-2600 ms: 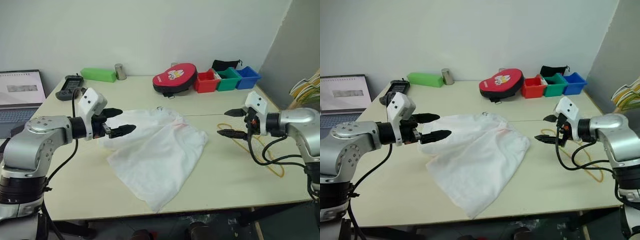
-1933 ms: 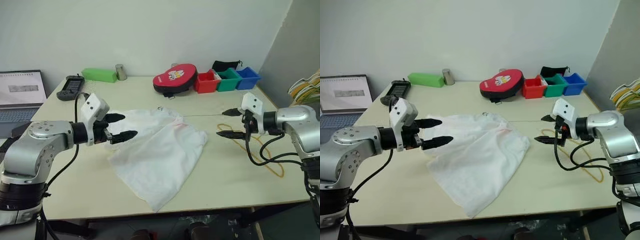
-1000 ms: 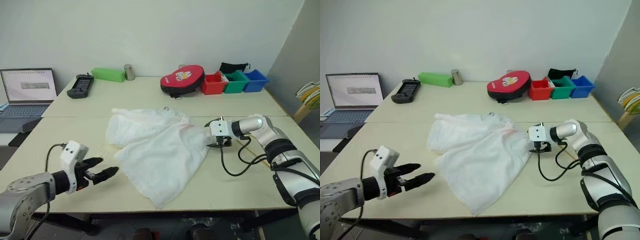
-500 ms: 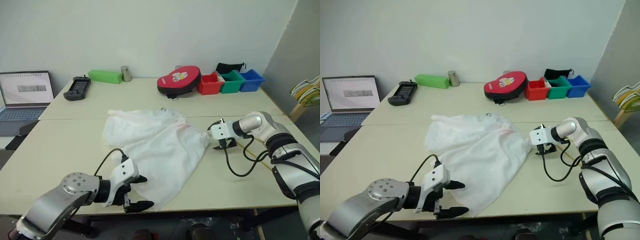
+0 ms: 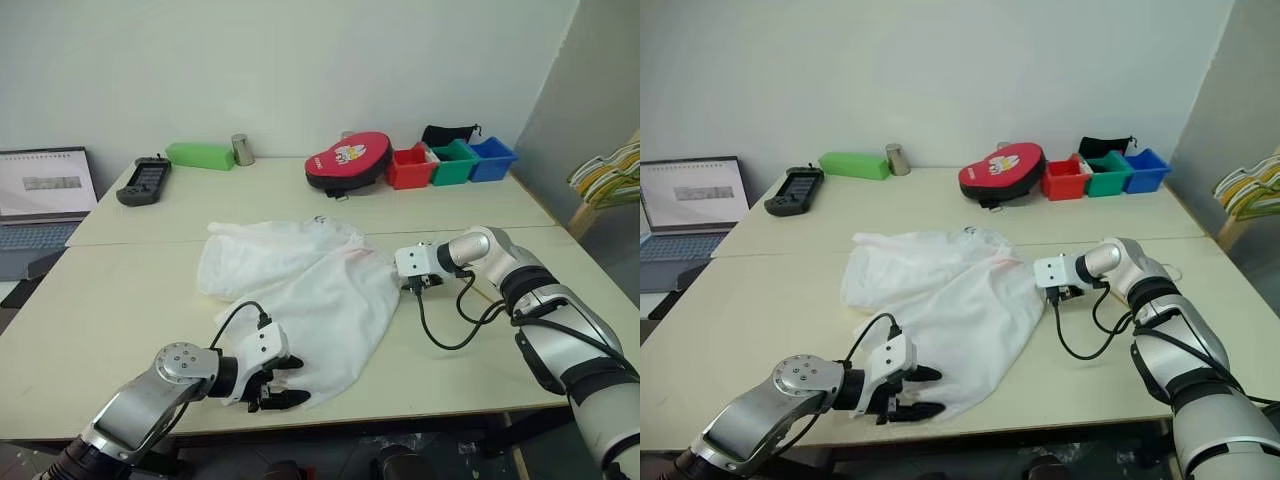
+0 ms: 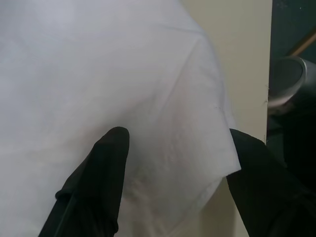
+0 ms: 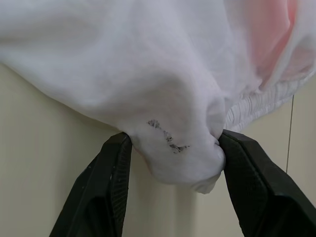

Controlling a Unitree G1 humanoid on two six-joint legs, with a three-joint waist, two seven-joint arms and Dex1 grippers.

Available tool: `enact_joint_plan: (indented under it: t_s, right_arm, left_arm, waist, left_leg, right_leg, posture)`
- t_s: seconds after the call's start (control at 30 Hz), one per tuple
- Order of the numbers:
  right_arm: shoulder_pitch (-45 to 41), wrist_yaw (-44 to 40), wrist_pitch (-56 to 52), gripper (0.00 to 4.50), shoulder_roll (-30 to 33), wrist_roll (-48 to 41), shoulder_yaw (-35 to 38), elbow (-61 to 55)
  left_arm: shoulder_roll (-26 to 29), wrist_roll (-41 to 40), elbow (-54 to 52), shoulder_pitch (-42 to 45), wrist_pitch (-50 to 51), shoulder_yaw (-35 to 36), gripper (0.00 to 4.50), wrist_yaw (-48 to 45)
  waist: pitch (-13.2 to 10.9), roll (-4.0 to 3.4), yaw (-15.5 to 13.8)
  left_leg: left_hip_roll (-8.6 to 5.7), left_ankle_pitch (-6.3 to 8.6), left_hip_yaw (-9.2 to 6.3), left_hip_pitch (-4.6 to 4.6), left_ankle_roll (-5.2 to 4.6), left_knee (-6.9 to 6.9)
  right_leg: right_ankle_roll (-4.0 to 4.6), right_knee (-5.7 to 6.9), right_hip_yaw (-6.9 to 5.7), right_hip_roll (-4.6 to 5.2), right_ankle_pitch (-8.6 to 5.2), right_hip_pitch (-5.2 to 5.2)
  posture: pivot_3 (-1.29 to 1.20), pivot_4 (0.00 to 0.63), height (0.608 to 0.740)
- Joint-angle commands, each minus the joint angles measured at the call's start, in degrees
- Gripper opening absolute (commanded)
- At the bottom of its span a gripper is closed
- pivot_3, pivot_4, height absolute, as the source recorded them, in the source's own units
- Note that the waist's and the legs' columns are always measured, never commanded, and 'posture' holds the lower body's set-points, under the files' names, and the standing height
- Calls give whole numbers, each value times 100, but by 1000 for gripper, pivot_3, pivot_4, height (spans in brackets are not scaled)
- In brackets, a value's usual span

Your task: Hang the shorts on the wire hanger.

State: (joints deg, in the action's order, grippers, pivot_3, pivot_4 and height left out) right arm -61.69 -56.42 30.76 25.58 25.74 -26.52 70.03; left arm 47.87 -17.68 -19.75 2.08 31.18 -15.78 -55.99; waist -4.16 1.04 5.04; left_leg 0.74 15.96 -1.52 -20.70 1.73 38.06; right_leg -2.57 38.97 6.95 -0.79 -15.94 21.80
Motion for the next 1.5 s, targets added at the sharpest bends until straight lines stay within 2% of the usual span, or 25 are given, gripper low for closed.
enact_joint_plan:
  t_s: [0.03,0.2,0.23,0.27,0.33,0.47,0.57,0.63,0.77,0.87,1.0,1.17,1.23,1.3,1.33,1.37,1.47,1.5]
  right_arm:
    - [45,-30,-39,2127,-2,-208,209,-180]
    - [191,-1,-38,1012,132,-210,277,-304]
    - [227,-15,-42,681,154,-227,295,-338]
    - [265,-31,-37,492,179,-238,308,-372]
    - [325,-28,-26,35,226,-234,311,-431]
    - [452,135,-100,35,383,-204,347,-600]
    - [738,-184,-301,35,659,-414,488,-1181]
    - [1266,-754,-650,35,1025,-668,556,-2245]
    - [2634,-1888,-2470,35,1730,-1325,744,-5159]
    - [3422,-2150,-3830,35,1971,-1523,771,-6898]
    - [3743,-2042,-5201,35,1761,-1634,707,-8111]
    - [3659,-2025,-5995,35,1644,-1830,609,-8658]
    - [3565,-1883,-5862,35,1627,-1825,620,-8454]
    - [3468,-1695,-5588,35,1647,-1737,594,-8121]
    - [3423,-1603,-5551,0,1621,-1726,598,-7994]
    - [3357,-1541,-5607,0,1562,-1750,593,-7905]
    - [3163,-1354,-5669,0,1344,-1820,539,-7690]
    - [3087,-1291,-5647,0,1243,-1808,485,-7595]
  left_arm:
    - [26,124,180,84,-135,0,2355,-132]
    - [16,86,443,283,-198,231,1378,-173]
    - [39,73,477,297,-219,263,1068,-205]
    - [57,45,509,310,-216,301,900,-236]
    - [79,42,572,334,-241,352,840,-287]
    - [214,193,850,439,-447,430,840,-421]
    - [485,396,1283,479,-822,557,840,-574]
    - [716,516,1772,582,-1139,724,840,-675]
    - [1107,726,2542,777,-1762,976,840,-856]
    - [1322,776,2848,804,-2096,1099,840,-1115]
    - [1325,837,2940,867,-2263,1143,840,-1214]
    - [1228,928,3116,995,-2452,1245,840,-1085]
    - [1243,823,2984,944,-2380,1326,840,-1150]
    - [1351,371,2607,821,-1958,1533,840,-1461]
    - [1373,144,2420,811,-1678,1675,1189,-1527]
    - [1395,-172,2217,849,-1247,1864,1282,-1565]
    - [1476,-1247,1555,971,262,2471,2114,-1557]
    - [1531,-1567,1305,911,648,2627,2254,-1608]
  waist:
    - [1,1,12]
    - [2,1,60]
    - [2,1,81]
    - [3,1,109]
    - [3,2,150]
    - [5,3,190]
    - [5,4,215]
    - [6,6,214]
    - [7,5,126]
    - [10,6,79]
    - [10,9,58]
    - [11,12,-40]
    - [10,16,-68]
    - [8,18,-88]
    - [6,21,-92]
    - [4,26,-93]
    - [-1,39,-90]
    - [-1,38,-88]
  left_leg:
    - [1,0,0,0,0,0]
    - [2,0,1,-1,0,0]
    - [2,0,0,-1,0,1]
    - [1,0,-1,-1,0,1]
    - [2,0,-5,-2,0,0]
    - [1,0,-10,-2,0,1]
    - [2,0,-12,-2,0,0]
    - [1,0,-13,-2,0,0]
    - [2,1,-36,-13,-1,-2]
    - [4,2,-38,-15,-2,-7]
    - [6,3,-36,-16,-2,-7]
    - [7,1,-22,-13,-1,2]
    - [7,1,-9,-15,-1,3]
    - [7,1,-1,-19,0,2]
    - [7,2,4,-23,0,1]
    - [7,2,7,-26,0,0]
    - [14,2,6,-41,0,-1]
    - [14,2,4,-43,0,-2]
  right_leg:
    - [0,0,-3,0,0,0]
    - [0,1,-5,-2,0,0]
    - [0,1,-4,-1,0,0]
    - [0,1,-3,-1,0,0]
    - [-1,1,-3,-1,0,0]
    - [-1,1,-4,-1,0,0]
    - [-1,2,-5,-1,0,0]
    - [-2,1,-5,-1,-1,0]
    - [-14,1,-22,0,-9,2]
    - [-13,1,-23,3,-15,5]
    - [-27,5,-30,0,-40,11]
    - [-29,12,-32,-3,-39,15]
    - [-29,10,-33,-3,-39,16]
    - [-30,7,-32,-2,-40,20]
    - [-29,6,-31,-1,-40,23]
    - [-29,6,-30,-1,-40,27]
    - [-29,8,-35,-2,-40,41]
    - [-29,8,-36,-3,-40,42]
  posture:
    - [-16,23,740]
    - [-31,14,740]
    - [-33,12,740]
    - [-35,10,740]
    - [-35,10,740]
    - [-39,3,740]
    - [-30,7,740]
    - [-24,11,740]
    - [-12,15,740]
    - [-1,17,740]
    - [8,19,740]
    - [14,23,740]
    - [15,23,740]
    - [14,26,740]
    - [14,26,740]
    - [12,28,740]
    - [15,30,740]
    - [23,32,740]
